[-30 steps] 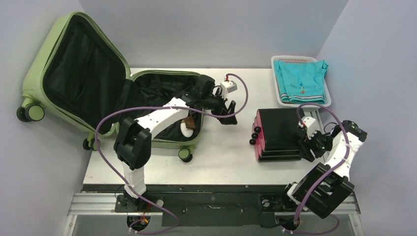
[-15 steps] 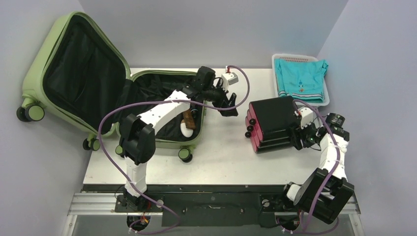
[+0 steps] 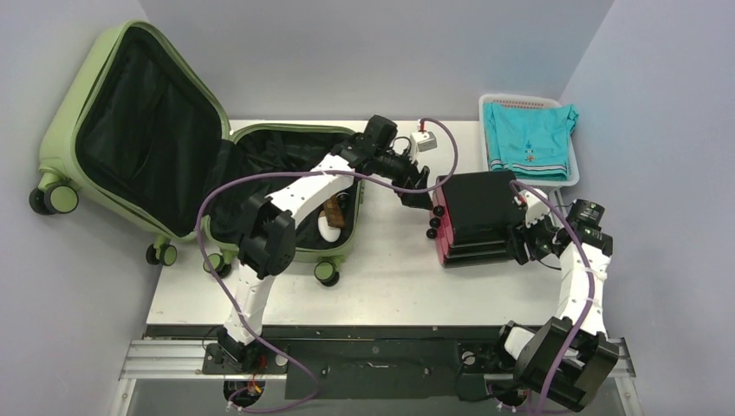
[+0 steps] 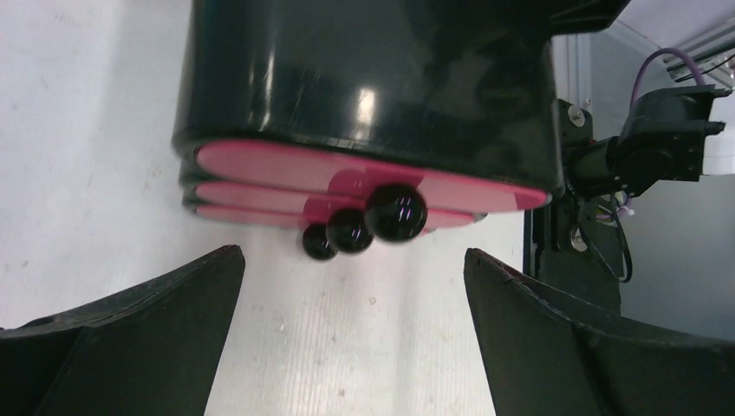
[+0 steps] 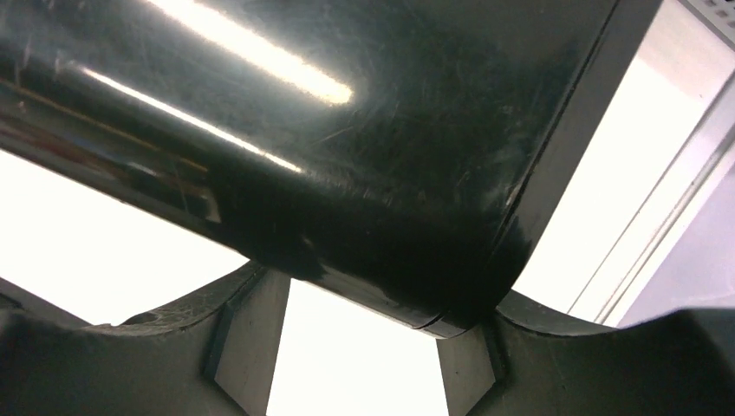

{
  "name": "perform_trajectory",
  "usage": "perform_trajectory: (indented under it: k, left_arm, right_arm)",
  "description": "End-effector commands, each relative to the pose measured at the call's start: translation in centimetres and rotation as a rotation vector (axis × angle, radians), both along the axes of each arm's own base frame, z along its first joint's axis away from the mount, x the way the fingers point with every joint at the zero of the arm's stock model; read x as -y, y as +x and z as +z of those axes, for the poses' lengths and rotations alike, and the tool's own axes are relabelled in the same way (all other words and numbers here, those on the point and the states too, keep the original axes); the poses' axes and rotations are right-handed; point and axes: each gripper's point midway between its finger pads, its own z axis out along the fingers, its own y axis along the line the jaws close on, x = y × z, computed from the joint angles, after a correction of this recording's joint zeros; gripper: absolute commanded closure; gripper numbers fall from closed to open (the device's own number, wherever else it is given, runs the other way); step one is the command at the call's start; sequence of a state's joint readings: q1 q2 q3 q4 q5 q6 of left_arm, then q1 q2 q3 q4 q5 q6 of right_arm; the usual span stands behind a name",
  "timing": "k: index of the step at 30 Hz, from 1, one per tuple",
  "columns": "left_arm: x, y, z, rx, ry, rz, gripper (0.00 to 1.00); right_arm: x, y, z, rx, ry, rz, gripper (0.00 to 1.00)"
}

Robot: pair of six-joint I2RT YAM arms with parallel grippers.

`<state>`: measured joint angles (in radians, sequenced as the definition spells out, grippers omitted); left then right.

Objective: Open, take out, and arrange the luggage
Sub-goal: Move the storage box to the center of the board, then open the drawer in the storage box.

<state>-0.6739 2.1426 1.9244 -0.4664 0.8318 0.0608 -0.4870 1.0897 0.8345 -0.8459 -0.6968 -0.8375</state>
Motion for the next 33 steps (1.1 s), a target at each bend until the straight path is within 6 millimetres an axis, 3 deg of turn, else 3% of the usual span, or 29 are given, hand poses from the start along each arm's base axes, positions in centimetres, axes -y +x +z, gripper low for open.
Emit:
perform_trajectory:
  k: [1, 5, 10, 20, 26, 30, 33]
  left_arm:
    - [2.1, -1.0, 2.0, -0.01, -0.07, -0.099, 0.04]
    - [2.8, -1.2, 1.3, -0.039, -0.066, -0.117, 0.04]
    - [2.2, -1.2, -0.1, -0.022, -0.028, -0.127, 0.03]
    - [2.6, -1.3, -0.4, -0.037, -0.04, -0.143, 0.0]
    - [3.0, -1.3, -0.3, -0.053, -0.052, -0.147, 0.12]
    - [3.3, -1.2, -0.4, -0.06, -0.053, -0.141, 0.19]
    - [3.4, -1.1, -0.4, -0.074, -0.056, -0.136, 0.29]
  right_arm:
    - [-2.9, 0.5, 1.3, 0.066, 0.07, 0.118, 0.46]
    - [-2.7, 0.7, 1.4, 0.065, 0.054, 0.108, 0.46]
    - [-1.4, 0.8, 2.4, 0.092, -0.004, 0.062, 0.45]
    - [1.5, 0.2, 8.4, 0.211, -0.095, -0.032, 0.43]
    - [2.4, 1.5, 12.5, 0.349, -0.083, -0.15, 0.42]
    - [1.6, 2.6, 15.3, 0.448, 0.001, -0.184, 0.42]
    - [0.4, 3.1, 16.4, 0.488, 0.057, -0.159, 0.42]
